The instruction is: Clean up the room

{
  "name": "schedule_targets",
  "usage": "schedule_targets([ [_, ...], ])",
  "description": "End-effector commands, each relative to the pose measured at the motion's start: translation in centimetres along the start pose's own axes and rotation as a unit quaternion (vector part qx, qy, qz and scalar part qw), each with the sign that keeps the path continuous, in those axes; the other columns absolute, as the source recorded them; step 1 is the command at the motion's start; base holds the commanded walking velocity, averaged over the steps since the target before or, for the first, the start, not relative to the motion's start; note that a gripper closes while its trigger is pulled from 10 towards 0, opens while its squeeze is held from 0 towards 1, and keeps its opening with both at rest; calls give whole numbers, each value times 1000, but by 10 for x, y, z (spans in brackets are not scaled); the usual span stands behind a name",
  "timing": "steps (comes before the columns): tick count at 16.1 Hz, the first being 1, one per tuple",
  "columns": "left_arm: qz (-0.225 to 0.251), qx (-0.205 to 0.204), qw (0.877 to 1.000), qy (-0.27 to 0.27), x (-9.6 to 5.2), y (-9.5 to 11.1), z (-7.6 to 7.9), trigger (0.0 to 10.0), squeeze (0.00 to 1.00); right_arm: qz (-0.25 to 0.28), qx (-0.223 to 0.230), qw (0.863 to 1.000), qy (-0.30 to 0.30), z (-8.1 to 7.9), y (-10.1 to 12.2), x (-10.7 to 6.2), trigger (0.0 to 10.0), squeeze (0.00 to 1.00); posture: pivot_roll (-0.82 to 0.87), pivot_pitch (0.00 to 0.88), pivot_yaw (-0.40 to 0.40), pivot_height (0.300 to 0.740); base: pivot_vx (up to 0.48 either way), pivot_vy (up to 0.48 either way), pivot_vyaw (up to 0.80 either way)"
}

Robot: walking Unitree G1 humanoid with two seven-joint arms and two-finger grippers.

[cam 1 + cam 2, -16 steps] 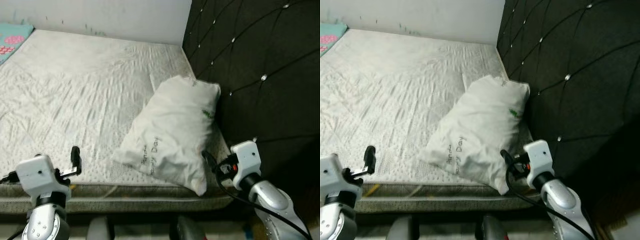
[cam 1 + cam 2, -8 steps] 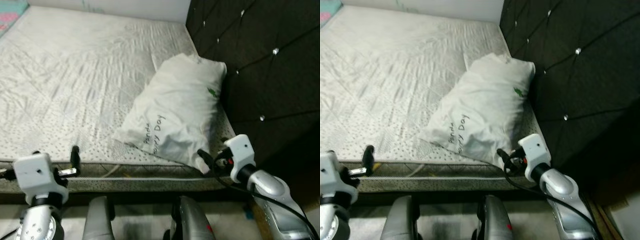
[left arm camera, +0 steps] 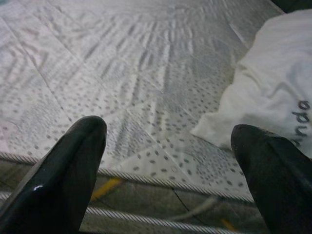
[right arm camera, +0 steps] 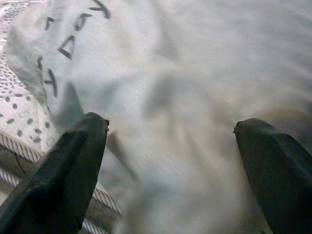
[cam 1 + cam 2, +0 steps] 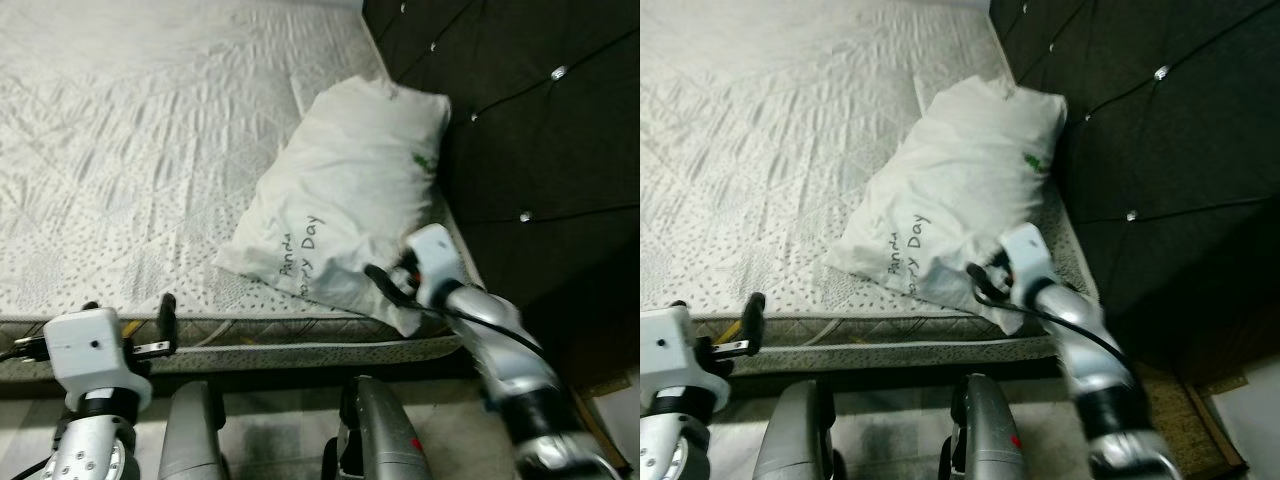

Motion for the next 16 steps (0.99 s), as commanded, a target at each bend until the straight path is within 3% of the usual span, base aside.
schedule_targets([
  [1, -3, -2, 1000, -8, -3, 1, 3, 10000, 0, -17, -5, 1000, -13, 3, -7, 1, 10000, 0, 34, 216, -140, 579, 0, 0, 0],
  [4, -7, -8, 1000, -22, -3, 2, 7, 10000, 0, -50, -23, 998, -31, 2, -14, 8, 10000, 0, 42, 223, -141, 579, 0, 0, 0],
  [6, -8, -12, 999, -37, -5, 4, 14, 10000, 0, -74, -62, 993, -65, 11, -22, 13, 10000, 0, 48, 220, -144, 579, 0, 0, 0],
  [8, -10, -14, 999, -39, -5, 3, 15, 10000, 0, -71, -126, 985, -98, 22, -16, 14, 10000, 0, 49, 216, -144, 579, 0, 0, 0],
  [9, -10, -15, 999, -40, -4, 3, 16, 10000, 0, -72, -136, 982, -112, 27, -15, 15, 10000, 0, 50, 213, -144, 579, 0, 0, 0],
  [13, -6, -20, 999, -42, -1, 6, 17, 10000, 0, -93, -189, 973, -93, 25, -25, 17, 10000, 0, 54, 202, -144, 579, 0, 0, 0],
  [14, -5, -21, 999, -41, 0, 6, 17, 10000, 0, -94, -193, 973, -84, 22, -28, 17, 9137, 0, 54, 202, -144, 579, 0, 0, 0],
  [15, -4, -23, 999, -40, 1, 7, 17, 10000, 0, -96, -178, 976, -77, 17, -31, 19, 0, 0, 55, 201, -145, 579, 0, 0, 0],
  [16, -4, -24, 999, -40, 1, 7, 17, 10000, 0, -98, -167, 978, -79, 17, -32, 19, 0, 0, 57, 199, -145, 579, 0, 0, 0],
])
Point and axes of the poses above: a point about 5 cm out from each wrist's last joint towards the gripper, its own x axis pointing out of the wrist towards the gripper, its own y axis along the axis of the wrist's last joint, z = x × y, the point moved 6 cm from there along x, pointing out of the wrist towards the gripper, and after that the axes turned 3 degrees about x, right-handed, at the moved point
